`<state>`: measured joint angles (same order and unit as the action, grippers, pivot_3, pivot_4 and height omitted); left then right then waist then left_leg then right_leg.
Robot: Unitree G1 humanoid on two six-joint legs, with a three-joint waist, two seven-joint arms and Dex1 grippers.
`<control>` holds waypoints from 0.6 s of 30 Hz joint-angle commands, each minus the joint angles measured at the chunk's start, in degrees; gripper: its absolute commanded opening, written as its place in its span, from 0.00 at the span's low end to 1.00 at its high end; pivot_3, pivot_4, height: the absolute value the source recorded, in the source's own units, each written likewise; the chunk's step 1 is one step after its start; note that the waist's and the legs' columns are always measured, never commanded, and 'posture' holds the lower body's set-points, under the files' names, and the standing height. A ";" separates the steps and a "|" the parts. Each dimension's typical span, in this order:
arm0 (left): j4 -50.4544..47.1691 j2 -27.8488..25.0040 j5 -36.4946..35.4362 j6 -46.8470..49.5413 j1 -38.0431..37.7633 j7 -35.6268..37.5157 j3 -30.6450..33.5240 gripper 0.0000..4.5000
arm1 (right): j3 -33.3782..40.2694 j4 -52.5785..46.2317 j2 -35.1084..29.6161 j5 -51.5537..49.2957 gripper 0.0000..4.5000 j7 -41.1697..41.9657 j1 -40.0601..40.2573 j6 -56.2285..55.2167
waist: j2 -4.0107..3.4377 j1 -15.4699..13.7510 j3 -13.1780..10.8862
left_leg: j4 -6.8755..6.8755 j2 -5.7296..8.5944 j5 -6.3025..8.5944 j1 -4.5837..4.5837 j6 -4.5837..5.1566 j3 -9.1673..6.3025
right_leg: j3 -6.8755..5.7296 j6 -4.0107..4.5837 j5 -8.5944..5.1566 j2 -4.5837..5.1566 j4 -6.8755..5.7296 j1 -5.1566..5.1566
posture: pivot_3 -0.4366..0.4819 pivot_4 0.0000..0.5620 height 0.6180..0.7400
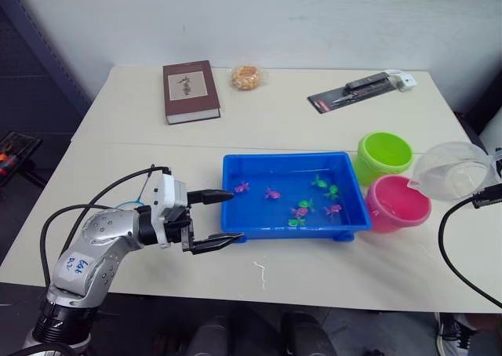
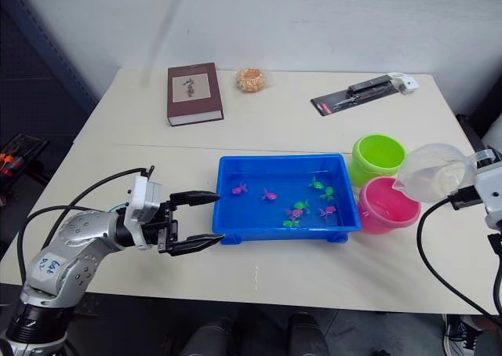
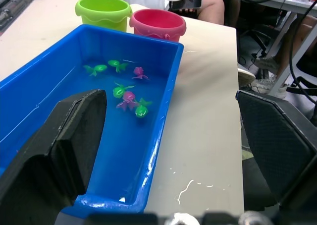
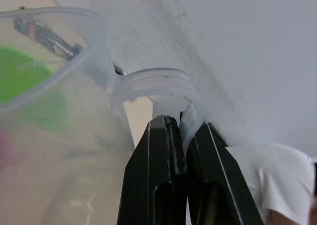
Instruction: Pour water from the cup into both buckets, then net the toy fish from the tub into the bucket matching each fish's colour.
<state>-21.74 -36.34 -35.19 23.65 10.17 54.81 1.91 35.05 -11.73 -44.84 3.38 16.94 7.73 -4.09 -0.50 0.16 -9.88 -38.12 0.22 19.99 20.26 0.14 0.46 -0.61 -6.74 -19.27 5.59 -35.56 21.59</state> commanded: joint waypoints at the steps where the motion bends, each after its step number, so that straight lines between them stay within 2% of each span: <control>1: -1.98 0.44 -0.68 -0.29 0.52 -0.51 0.66 1.00 | 1.32 2.09 -0.36 2.67 0.01 -2.29 -0.53 -3.10 | 0.00 0.03 0.00 | -0.01 0.00 0.00 -0.01 0.00 0.02 | 0.01 0.00 0.00 0.00 -0.01 0.00 | 0.48 0.27 0.99; 7: -1.74 0.95 -0.72 -0.35 1.08 -0.83 0.63 1.00 | 1.97 6.36 -0.63 5.60 0.01 -4.51 -1.14 -4.74 | 0.00 0.05 0.00 | -0.01 0.00 -0.01 -0.02 -0.01 0.02 | 0.01 0.00 0.00 -0.02 -0.01 0.00 | 0.48 0.27 0.99; 18: -1.23 1.07 0.03 -1.30 0.86 -0.63 0.82 1.00 | -1.60 8.53 -1.45 10.64 0.01 -6.93 -3.54 -6.87 | 0.00 0.10 0.00 | -0.02 0.00 -0.02 -0.04 -0.03 0.05 | 0.04 0.00 0.00 -0.04 -0.04 0.00 | 0.48 0.27 0.99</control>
<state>-21.75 -35.37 -35.21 23.38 11.00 54.25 1.88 32.32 -2.09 -44.79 12.63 11.91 5.01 -9.45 -0.50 0.26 -9.88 -38.15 0.22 19.96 20.22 0.11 0.51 -0.58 -6.74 -19.27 5.55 -35.60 21.59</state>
